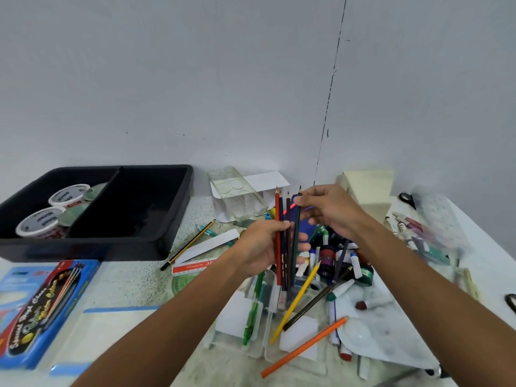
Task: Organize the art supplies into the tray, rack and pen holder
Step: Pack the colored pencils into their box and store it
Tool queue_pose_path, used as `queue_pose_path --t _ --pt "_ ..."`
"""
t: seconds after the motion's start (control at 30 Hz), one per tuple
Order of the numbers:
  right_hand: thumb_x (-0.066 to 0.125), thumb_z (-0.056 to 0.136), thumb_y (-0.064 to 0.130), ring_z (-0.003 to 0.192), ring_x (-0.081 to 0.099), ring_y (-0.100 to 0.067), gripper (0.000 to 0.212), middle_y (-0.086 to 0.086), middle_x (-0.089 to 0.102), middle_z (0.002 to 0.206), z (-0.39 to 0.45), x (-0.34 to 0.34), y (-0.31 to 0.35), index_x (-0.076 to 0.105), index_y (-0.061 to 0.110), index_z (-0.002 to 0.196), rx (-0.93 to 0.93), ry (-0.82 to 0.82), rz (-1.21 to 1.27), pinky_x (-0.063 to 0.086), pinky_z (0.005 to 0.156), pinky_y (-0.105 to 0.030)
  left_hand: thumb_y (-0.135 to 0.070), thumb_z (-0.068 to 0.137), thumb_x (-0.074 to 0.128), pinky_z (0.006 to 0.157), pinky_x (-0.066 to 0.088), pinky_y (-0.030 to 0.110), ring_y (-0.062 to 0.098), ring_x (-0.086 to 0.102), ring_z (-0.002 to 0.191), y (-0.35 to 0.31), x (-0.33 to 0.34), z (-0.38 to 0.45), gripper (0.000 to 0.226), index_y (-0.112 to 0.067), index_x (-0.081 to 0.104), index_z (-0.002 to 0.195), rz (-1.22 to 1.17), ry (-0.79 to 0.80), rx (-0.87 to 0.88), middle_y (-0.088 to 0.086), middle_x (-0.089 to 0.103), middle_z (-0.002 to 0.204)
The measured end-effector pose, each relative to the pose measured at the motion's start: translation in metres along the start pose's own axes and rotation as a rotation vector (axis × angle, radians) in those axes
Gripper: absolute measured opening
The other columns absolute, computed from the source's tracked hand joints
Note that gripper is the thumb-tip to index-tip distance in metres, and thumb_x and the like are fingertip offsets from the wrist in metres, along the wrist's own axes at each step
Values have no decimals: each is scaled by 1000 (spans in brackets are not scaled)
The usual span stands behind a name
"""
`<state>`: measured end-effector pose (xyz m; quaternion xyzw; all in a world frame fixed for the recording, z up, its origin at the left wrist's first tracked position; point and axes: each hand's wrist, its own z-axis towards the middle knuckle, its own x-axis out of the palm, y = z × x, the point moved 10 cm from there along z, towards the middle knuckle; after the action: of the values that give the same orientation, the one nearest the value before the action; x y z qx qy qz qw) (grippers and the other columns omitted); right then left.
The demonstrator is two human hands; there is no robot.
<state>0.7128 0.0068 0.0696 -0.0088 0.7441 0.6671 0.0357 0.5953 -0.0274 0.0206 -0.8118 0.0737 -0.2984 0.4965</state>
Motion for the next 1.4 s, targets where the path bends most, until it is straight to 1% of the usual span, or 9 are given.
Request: queue_pose_path --t 0.2,0.4,0.5,0.57,0.63,0.77,0.9,1.1,1.4 --pt "75 81 24 55 58 -8 22 2 68 68 -5 31 -5 70 5 90 -41 -92 -97 44 56 -24 1 97 45 62 60 38 25 69 70 -7 -23 -20 14 5 55 106 43 -28 80 17 68 84" --pt "65 85 28 77 49 -30 29 -19 66 90 -15 109 -22 68 0 92 122 226 176 42 62 -30 0 97 43 66 60 39 25 69 71 -14 -49 -50 18 6 58 105 83 24 87 17 67 87" --pt "56 92 15 92 58 -33 21 -25 64 112 -17 138 -24 64 -4 96 166 269 311 49 77 -36 1 96 44 68 60 41 26 69 73 -14 -65 -66 17 7 59 103 76 35 84 18 68 88" --pt "52 95 11 85 67 -31 18 -27 67 105 -22 159 -23 62 -4 93 185 275 372 55 72 -35 0 96 46 68 60 40 27 69 73 -14 -80 -76 18 9 59 105 57 18 87 20 67 89" --pt "50 96 10 77 71 -29 17 -24 70 93 -26 174 -19 60 -3 90 171 245 379 57 61 -30 -4 96 48 69 60 38 27 69 73 -13 -94 -86 19 8 61 103 55 -7 88 21 67 89" --pt "42 101 9 76 72 -30 19 -19 71 83 -27 189 4 56 0 92 76 144 503 60 66 -35 -36 96 52 84 54 44 31 69 87 -10 -142 -104 36 -3 66 104 118 -178 59 17 70 95" --pt "39 103 12 86 71 -35 20 -20 69 88 -34 199 24 54 1 95 -39 9 615 60 75 -44 -55 91 47 93 48 54 34 63 104 0 -196 -125 60 -4 62 117 -311 -367 81 18 66 114" --pt "42 102 9 88 71 -31 16 -11 71 84 -58 240 29 52 0 109 -187 -86 586 58 81 -41 -63 92 35 98 44 58 42 61 110 -12 -197 -147 70 -4 58 122 -591 -277 213 25 63 119" --pt "47 100 9 92 71 -31 10 -18 71 97 -77 290 22 56 6 103 -199 -57 483 55 88 -47 -58 96 33 96 47 51 36 65 106 -2 -234 -181 65 -5 61 121 -521 -394 167 23 68 111"
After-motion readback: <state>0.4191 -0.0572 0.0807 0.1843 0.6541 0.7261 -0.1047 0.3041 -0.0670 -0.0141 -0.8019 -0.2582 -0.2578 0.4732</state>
